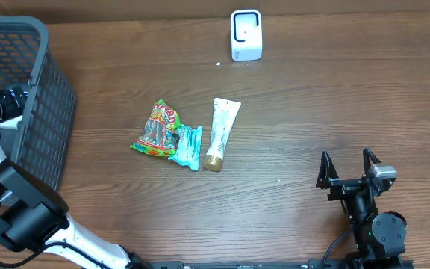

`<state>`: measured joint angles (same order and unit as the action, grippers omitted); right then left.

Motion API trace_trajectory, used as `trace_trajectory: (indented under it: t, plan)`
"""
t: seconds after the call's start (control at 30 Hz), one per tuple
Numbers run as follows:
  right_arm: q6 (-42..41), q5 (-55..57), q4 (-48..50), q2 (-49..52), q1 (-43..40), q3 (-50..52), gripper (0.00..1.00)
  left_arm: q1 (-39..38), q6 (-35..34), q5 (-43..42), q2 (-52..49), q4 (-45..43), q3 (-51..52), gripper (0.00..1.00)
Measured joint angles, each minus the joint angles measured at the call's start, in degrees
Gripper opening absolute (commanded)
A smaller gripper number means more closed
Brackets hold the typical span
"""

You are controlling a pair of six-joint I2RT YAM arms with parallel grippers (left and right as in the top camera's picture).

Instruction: Scan the item barcode

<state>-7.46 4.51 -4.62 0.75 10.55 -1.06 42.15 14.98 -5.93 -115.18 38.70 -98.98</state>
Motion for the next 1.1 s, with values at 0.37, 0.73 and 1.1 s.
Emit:
trace_trajectory:
  t: [0.37,0.73,1.1]
  plan:
    - [0.02,0.0,0.02,-0.02,0.0,0.0,1.0,-0.07,8.2,1.27,-6.32,-7.5,0.0,1.0]
    - [0.0,0.0,0.04,0.0,0.0,0.0,1.0,-0.07,11.28,1.51,-12.28,-14.34,0.0,1.0]
    - [0.02,0.0,0.04,-0.02,0.0,0.0,1.0,-0.07,13.22,0.83,-15.37,-16.87,-0.5,0.68]
